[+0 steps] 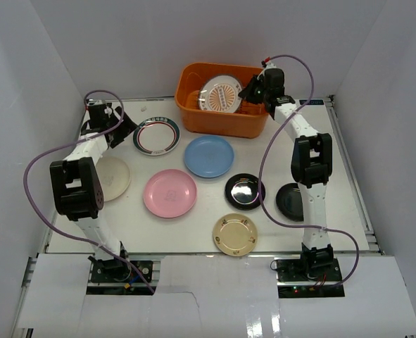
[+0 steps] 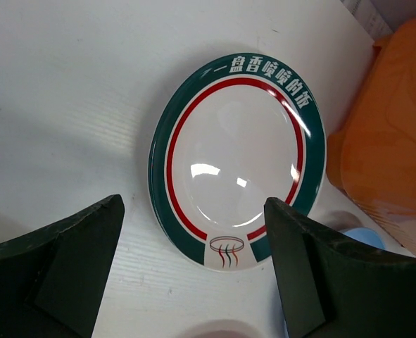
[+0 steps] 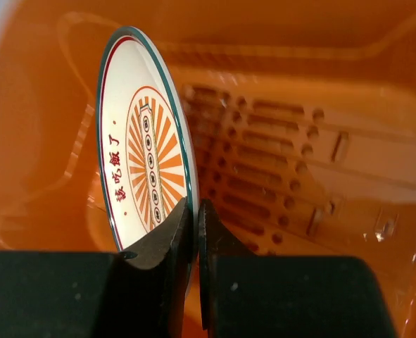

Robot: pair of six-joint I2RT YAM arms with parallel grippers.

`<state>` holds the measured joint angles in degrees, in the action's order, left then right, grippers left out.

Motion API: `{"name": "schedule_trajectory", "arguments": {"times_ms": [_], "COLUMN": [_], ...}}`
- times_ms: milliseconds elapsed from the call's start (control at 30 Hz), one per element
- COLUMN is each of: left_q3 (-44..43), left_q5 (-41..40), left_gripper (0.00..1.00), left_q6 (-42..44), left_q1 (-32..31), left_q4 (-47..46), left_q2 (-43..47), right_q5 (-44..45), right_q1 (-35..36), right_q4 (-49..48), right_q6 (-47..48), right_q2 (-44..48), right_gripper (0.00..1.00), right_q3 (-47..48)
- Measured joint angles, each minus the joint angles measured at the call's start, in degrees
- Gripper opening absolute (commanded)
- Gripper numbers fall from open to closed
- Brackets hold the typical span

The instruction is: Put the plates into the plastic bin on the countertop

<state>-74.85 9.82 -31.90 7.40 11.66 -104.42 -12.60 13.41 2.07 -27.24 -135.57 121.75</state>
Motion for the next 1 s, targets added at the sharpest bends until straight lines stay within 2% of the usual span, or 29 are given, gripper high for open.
{"name": "schedule_trajectory", "arguments": {"times_ms": [200, 500, 567, 600, 633, 667, 767, 800, 867, 933, 967, 1000], "left_q3": [-3.93, -5.79, -6.64, -7.19, -7.72, -8.09, -9.11, -9.31, -9.33, -9.29, -9.16, -8.98], "left_q5": [0.39, 1.36, 1.9, 2.23, 2.62, 2.97, 3.98, 4.35, 4.98, 5.77, 5.99, 6.01], "left_gripper": [0.91, 0.89, 0.86, 0.84, 0.82, 0.77, 0.71, 0.65, 0.6, 0.5, 0.36, 0.3], "left_q6": [2.49, 4.26, 4.44, 4.46, 4.44, 4.46, 4.2, 4.0, 3.45, 2.73, 2.29, 1.88], "left_q1": [-0.02, 0.0, 0.0, 0.0, 0.0, 0.0, 0.0, 0.0, 0.02, 0.02, 0.04, 0.04], "left_q4": [0.98, 2.29, 2.27, 2.21, 2.1, 1.88, 1.2, 0.92, 0.44, -0.39, -0.57, -0.66], "left_q2": [-6.21, -12.72, -13.53, -13.99, -14.43, -14.95, -16.15, -16.33, -16.83, -17.2, -17.22, -17.22], "right_q5": [-0.35, 0.24, 1.05, 1.4, 1.53, 1.7, 1.73, 1.66, 1.46, 1.14, 0.85, 0.52], "right_q1": [0.57, 0.76, 0.76, 0.76, 0.76, 0.76, 0.76, 0.76, 0.76, 0.83, 0.83, 0.85], "right_q4": [1.73, -0.33, 0.46, 0.92, 1.05, 1.03, 1.2, 1.25, 1.36, 1.53, 1.75, 1.9], "right_q6": [0.94, 2.89, 3.93, 4.39, 4.52, 4.87, 5.33, 5.33, 5.2, 5.27, 5.29, 5.25], "right_q2": [-1.68, 5.9, 7.76, 8.37, 8.7, 8.94, 9.2, 9.2, 9.2, 9.42, 9.64, 9.92], "right_gripper": [0.08, 0.08, 0.18, 0.32, 0.41, 0.53, 0.64, 0.73, 0.82, 0.86, 0.9, 0.91], "right_q3": [-3.5, -15.08, -16.48, -16.61, -16.61, -16.61, -16.61, -16.61, -16.61, -16.61, -16.61, -16.61]}}
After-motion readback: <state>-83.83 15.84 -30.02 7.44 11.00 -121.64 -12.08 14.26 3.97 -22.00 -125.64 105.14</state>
